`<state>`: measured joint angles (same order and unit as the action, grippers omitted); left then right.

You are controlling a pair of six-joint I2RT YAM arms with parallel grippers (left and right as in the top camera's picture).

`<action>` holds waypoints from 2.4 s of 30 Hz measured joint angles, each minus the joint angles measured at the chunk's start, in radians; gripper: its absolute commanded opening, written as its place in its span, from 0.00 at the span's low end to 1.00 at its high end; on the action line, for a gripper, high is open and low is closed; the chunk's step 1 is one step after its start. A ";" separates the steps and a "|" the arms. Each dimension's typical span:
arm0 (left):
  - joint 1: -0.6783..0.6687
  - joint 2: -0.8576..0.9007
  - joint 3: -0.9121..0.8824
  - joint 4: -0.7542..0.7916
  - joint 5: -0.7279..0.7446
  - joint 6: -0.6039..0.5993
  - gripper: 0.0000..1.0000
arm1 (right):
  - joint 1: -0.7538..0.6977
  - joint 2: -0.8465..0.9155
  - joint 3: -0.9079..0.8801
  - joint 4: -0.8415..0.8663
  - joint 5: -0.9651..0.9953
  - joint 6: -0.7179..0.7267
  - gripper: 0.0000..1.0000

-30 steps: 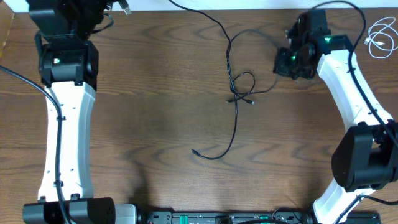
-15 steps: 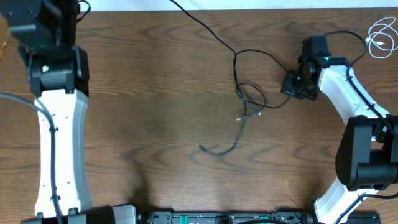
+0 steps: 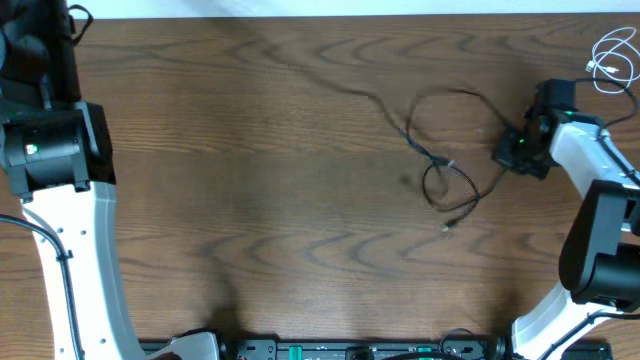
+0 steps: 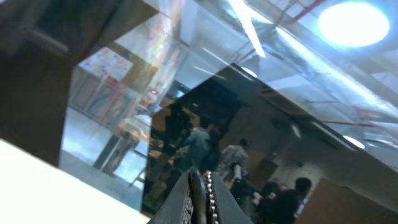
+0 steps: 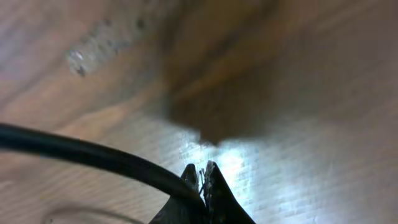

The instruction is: Untangle cables

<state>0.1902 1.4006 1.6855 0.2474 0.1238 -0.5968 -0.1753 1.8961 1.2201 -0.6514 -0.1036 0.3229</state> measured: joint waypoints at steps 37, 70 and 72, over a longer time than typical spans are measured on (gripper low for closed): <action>-0.079 0.124 0.010 -0.735 0.164 0.133 0.07 | -0.220 -0.442 0.599 -0.186 -0.090 -0.163 0.01; -0.316 0.167 0.010 -0.798 0.193 0.213 0.08 | -0.659 -0.006 0.584 -0.144 -0.192 -0.110 0.99; -0.323 0.167 0.010 -0.798 0.193 0.213 0.07 | -0.658 -0.024 0.584 -0.148 -0.198 -0.103 0.99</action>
<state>-0.1326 1.5673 1.6958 -0.5503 0.3168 -0.3836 -0.8337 1.8717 1.8042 -0.7994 -0.3016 0.2195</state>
